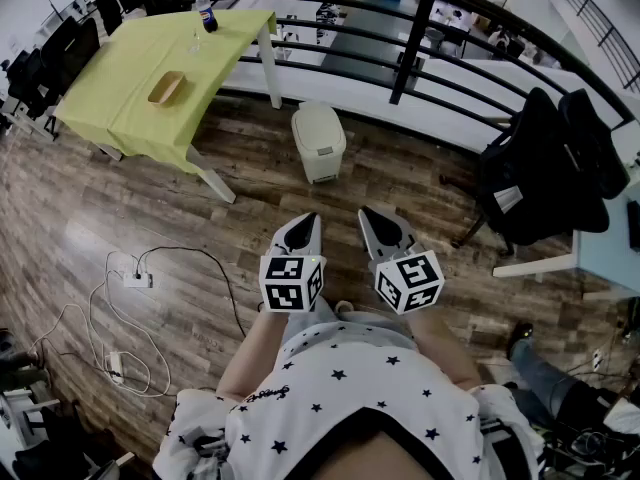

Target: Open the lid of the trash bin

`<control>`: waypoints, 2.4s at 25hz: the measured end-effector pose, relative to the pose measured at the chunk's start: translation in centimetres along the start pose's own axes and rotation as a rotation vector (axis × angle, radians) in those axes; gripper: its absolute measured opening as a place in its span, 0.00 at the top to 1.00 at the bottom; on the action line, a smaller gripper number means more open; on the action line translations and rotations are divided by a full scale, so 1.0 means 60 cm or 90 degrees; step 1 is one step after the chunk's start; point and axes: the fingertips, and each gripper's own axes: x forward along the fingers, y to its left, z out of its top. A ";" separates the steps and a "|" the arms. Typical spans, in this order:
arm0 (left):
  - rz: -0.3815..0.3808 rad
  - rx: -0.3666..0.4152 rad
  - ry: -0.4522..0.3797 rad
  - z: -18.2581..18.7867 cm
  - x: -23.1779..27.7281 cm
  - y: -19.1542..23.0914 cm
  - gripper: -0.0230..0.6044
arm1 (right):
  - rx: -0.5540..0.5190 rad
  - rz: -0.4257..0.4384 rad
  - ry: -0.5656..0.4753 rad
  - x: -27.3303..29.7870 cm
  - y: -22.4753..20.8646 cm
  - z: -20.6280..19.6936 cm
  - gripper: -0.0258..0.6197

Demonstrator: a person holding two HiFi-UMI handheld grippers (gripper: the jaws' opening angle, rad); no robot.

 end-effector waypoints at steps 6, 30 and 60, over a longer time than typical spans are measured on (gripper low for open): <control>0.018 -0.024 -0.018 -0.003 -0.032 -0.012 0.95 | 0.002 -0.002 -0.010 -0.036 0.002 0.001 0.97; 0.074 -0.087 -0.028 -0.029 -0.054 -0.032 0.95 | 0.013 0.071 -0.003 -0.075 0.012 -0.018 0.97; 0.077 -0.095 -0.004 0.107 0.177 0.154 0.95 | -0.013 0.069 0.019 0.221 -0.102 0.062 0.97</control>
